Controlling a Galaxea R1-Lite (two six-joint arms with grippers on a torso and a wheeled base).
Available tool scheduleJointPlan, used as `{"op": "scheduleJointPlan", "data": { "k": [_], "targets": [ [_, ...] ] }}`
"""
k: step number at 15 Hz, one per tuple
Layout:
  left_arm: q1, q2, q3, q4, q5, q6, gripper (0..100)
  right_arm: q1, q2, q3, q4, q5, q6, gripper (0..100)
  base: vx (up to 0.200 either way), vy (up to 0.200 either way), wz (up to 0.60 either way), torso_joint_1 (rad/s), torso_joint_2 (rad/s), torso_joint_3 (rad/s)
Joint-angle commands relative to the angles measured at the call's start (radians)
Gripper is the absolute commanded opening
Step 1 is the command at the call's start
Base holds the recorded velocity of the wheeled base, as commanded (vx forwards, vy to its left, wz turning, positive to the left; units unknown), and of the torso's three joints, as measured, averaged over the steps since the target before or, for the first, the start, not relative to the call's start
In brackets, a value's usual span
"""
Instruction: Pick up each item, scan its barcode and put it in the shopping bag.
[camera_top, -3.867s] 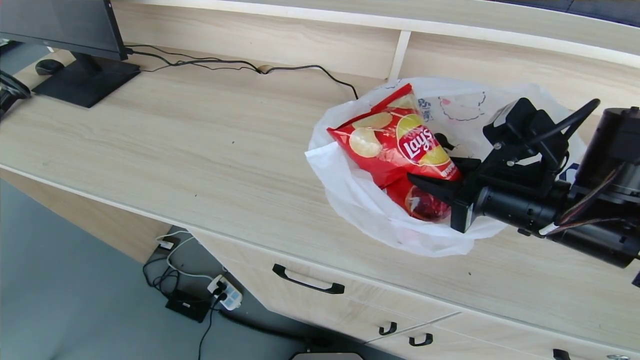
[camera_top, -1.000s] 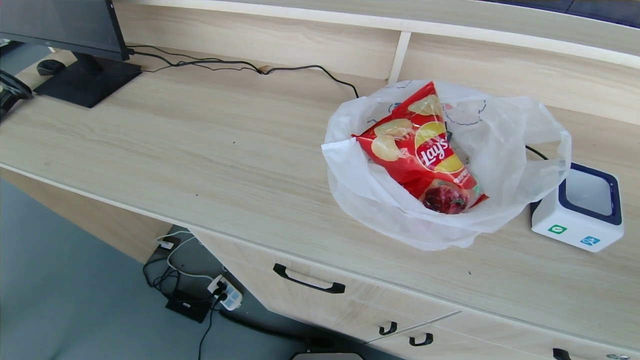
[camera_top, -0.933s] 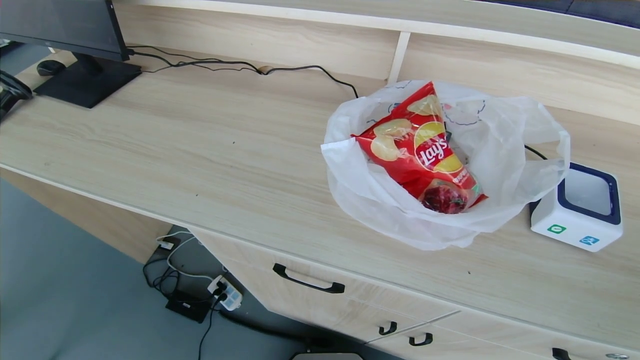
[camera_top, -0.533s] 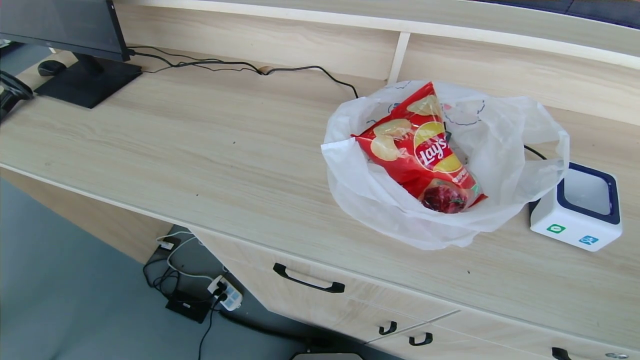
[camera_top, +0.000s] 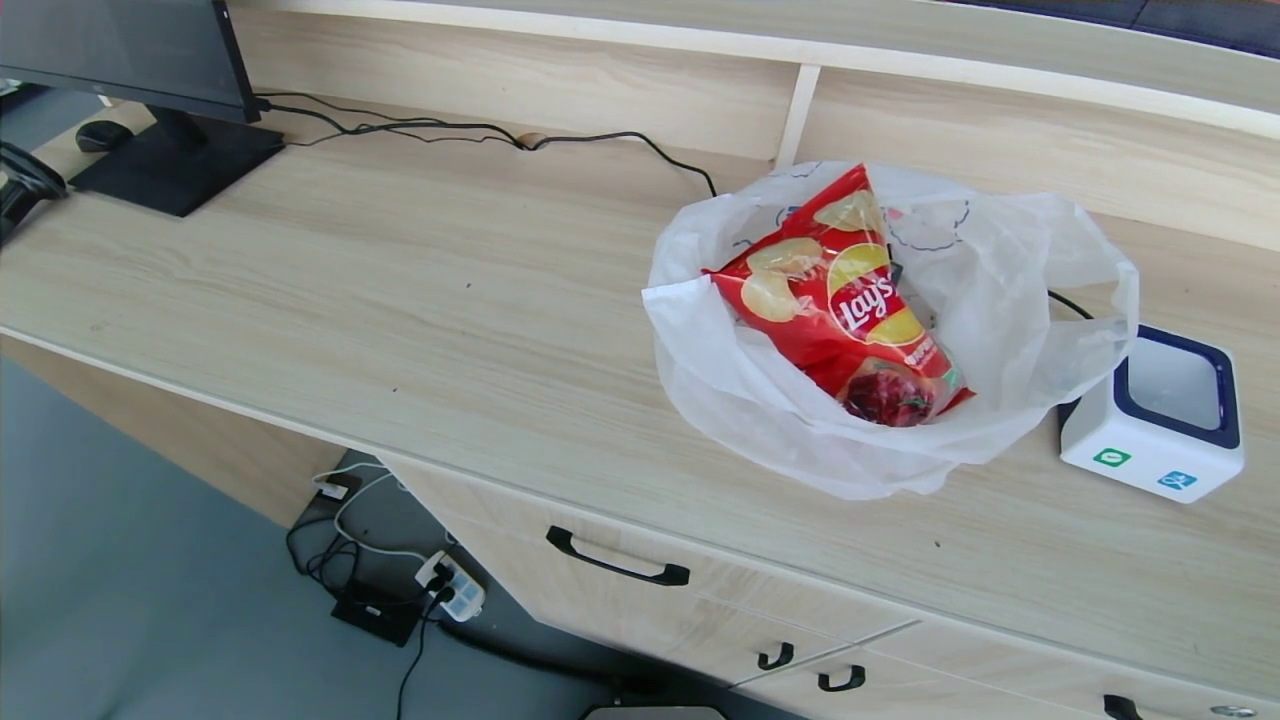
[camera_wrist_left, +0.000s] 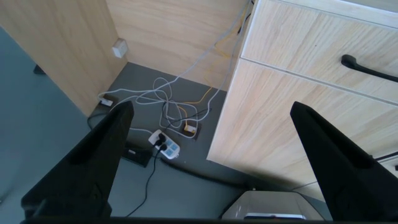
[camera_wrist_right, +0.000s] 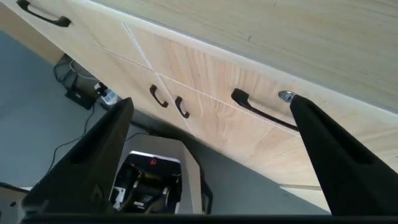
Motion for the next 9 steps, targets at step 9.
{"op": "scheduleJointPlan", "data": {
  "k": [9],
  "targets": [
    [0.000,0.002,0.000,-0.001,0.000,-0.003,100,0.001,0.005,0.012,-0.016,-0.231,0.084,100,0.000,0.000,0.00,0.000,0.00,0.000]
  ]
}}
